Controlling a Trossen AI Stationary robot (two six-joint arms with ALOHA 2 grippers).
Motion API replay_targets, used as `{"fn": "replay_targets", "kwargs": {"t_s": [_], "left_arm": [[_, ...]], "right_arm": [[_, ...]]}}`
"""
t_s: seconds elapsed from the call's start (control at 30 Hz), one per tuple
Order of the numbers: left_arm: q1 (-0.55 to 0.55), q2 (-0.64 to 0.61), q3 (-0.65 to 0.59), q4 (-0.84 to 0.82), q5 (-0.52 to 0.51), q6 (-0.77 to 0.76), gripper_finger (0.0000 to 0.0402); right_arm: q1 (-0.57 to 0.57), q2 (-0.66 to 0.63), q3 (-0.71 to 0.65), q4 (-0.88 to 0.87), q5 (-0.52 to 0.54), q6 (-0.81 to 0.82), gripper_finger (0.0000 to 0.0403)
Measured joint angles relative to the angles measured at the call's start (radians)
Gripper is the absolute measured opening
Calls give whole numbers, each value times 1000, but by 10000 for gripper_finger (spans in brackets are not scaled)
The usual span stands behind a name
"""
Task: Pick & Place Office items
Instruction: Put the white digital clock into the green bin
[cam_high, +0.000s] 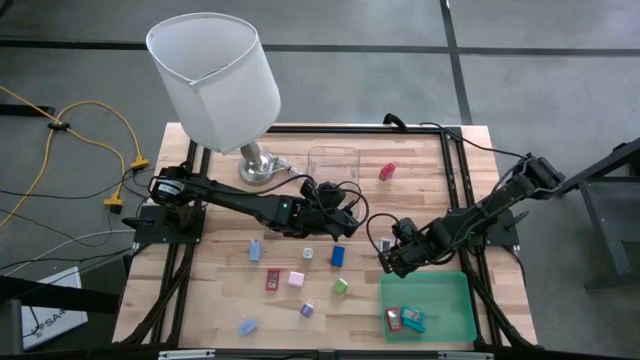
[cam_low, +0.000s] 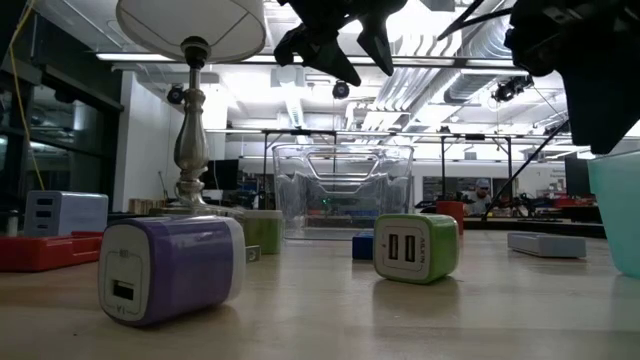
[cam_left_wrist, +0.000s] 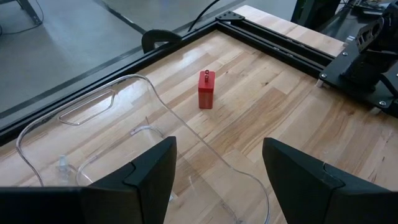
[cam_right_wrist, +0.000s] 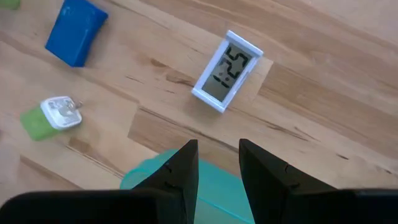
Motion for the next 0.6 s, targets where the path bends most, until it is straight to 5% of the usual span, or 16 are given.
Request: {"fn": "replay_targets", "kwargs": {"t_s": [0.6], "left_arm": [[0, 0, 0, 0, 0, 0, 230]], "right_arm": [[-86, 0, 0, 97, 24, 112, 103]]}}
